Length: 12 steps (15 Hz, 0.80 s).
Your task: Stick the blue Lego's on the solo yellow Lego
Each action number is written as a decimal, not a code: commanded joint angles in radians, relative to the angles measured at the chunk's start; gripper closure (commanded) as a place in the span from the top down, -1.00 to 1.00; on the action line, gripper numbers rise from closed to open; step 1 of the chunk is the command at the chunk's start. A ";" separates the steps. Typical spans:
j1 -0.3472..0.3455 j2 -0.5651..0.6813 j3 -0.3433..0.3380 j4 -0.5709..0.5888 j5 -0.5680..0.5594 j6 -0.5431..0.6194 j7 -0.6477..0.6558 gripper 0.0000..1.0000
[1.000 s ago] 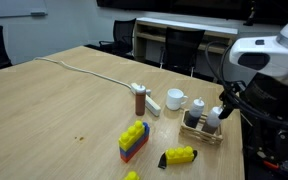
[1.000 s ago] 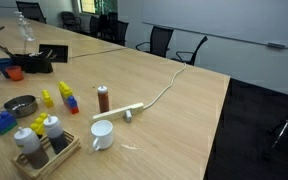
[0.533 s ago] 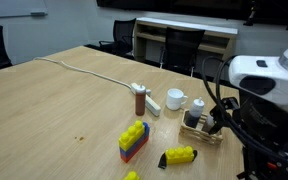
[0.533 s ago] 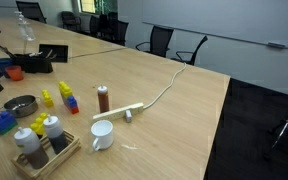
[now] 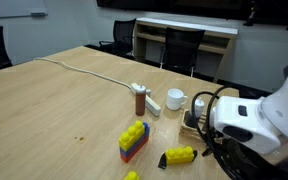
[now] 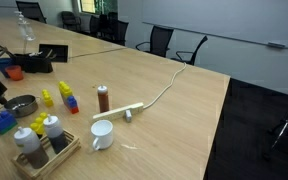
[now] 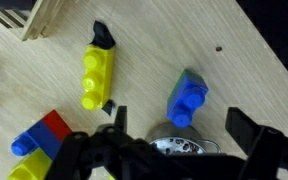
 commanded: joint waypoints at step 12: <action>0.058 0.121 -0.077 0.040 -0.003 0.158 0.046 1.00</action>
